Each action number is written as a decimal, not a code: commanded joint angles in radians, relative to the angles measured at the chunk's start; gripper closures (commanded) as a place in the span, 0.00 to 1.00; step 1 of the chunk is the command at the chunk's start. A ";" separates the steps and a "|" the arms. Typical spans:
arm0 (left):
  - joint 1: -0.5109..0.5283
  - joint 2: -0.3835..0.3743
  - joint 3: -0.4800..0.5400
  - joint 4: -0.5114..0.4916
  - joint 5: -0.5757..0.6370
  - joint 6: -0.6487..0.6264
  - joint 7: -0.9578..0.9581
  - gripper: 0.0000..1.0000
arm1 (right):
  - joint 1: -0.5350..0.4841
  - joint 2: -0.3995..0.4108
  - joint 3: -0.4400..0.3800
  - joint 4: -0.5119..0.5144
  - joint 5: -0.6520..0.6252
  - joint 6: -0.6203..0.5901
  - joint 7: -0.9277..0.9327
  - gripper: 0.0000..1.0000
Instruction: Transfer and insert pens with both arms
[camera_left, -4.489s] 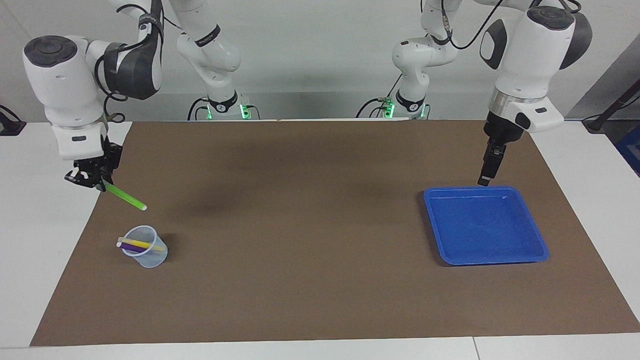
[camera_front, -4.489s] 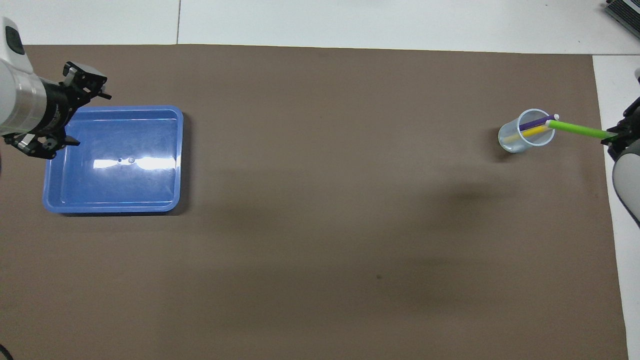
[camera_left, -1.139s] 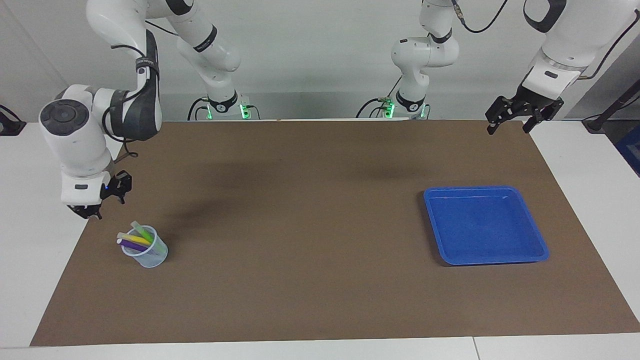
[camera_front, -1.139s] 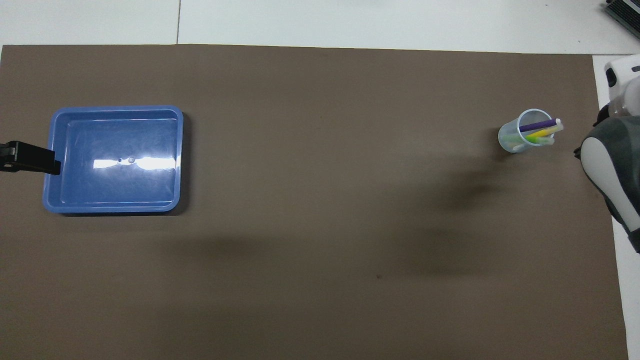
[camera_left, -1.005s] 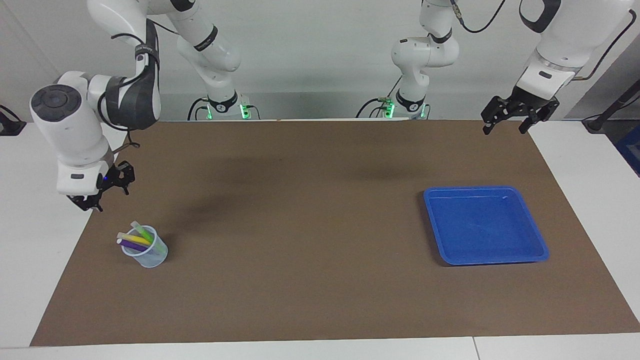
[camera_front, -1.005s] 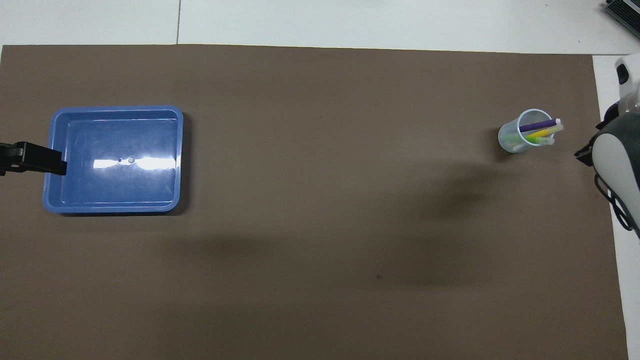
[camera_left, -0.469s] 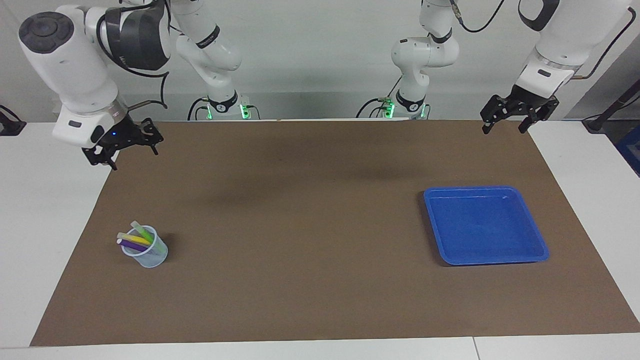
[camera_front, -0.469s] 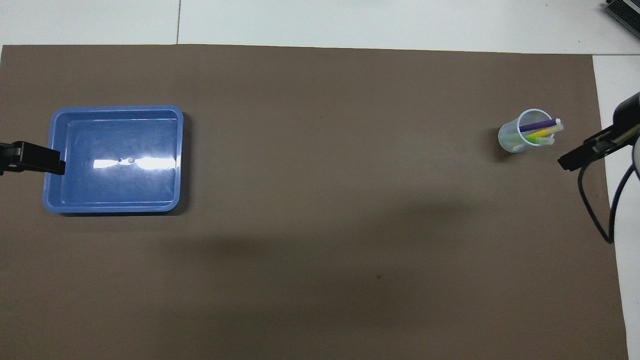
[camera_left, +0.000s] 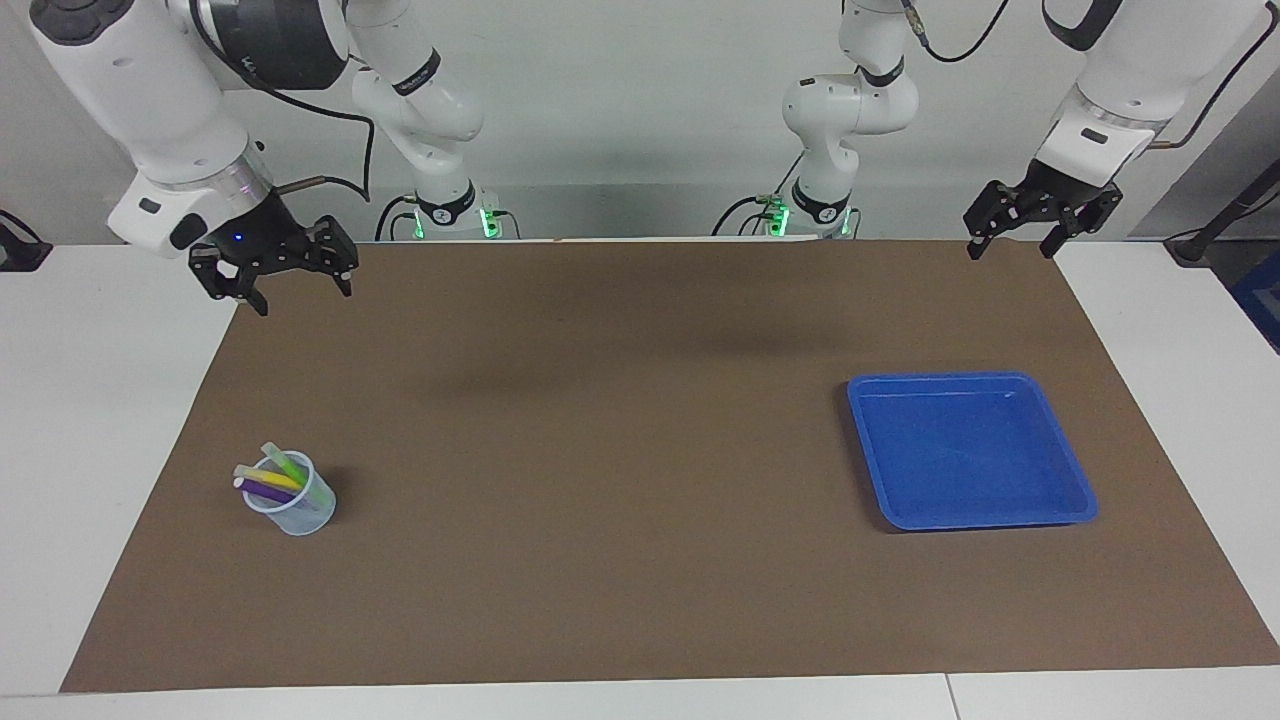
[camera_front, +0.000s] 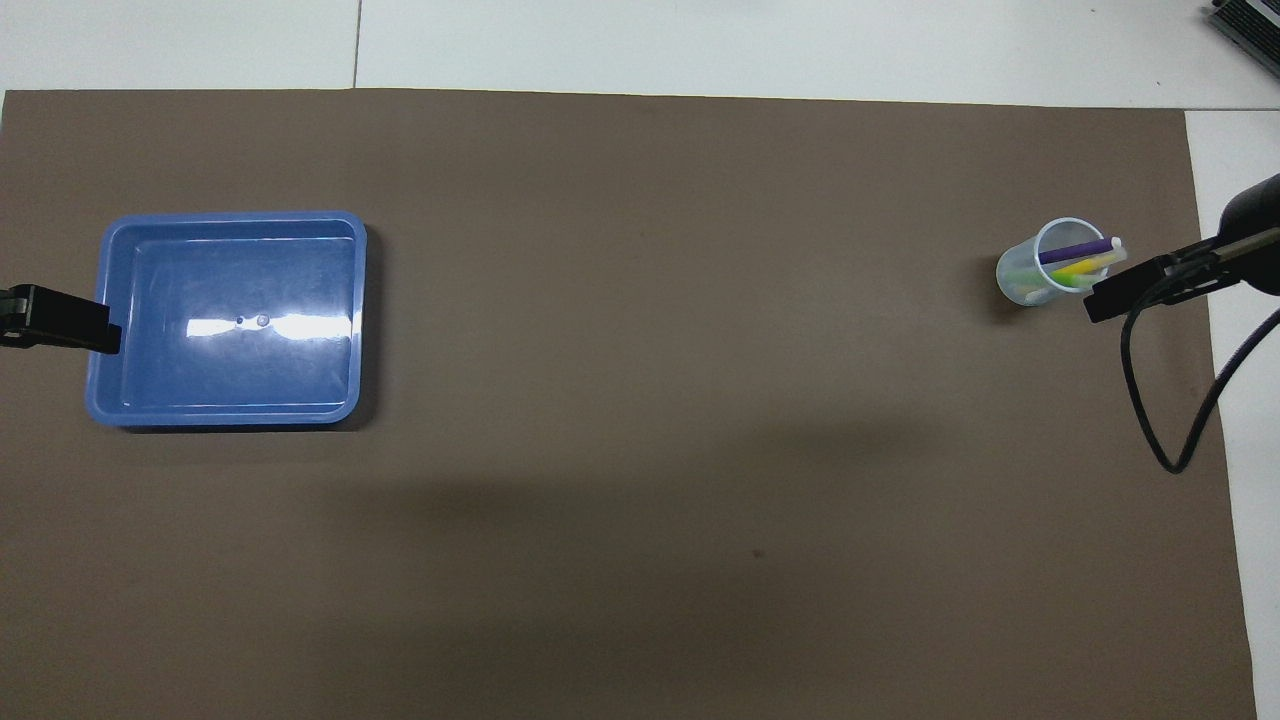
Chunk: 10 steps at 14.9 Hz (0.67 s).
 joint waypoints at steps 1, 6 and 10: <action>0.002 0.001 -0.022 -0.002 0.033 -0.036 0.013 0.00 | -0.022 -0.006 0.005 0.002 0.021 -0.003 0.048 0.00; 0.011 -0.002 -0.027 0.005 0.032 -0.048 0.013 0.00 | -0.017 -0.041 0.012 0.002 0.011 -0.002 0.077 0.00; 0.004 0.001 -0.028 0.008 0.025 -0.040 -0.040 0.00 | 0.022 -0.068 -0.040 0.001 0.008 -0.018 0.102 0.00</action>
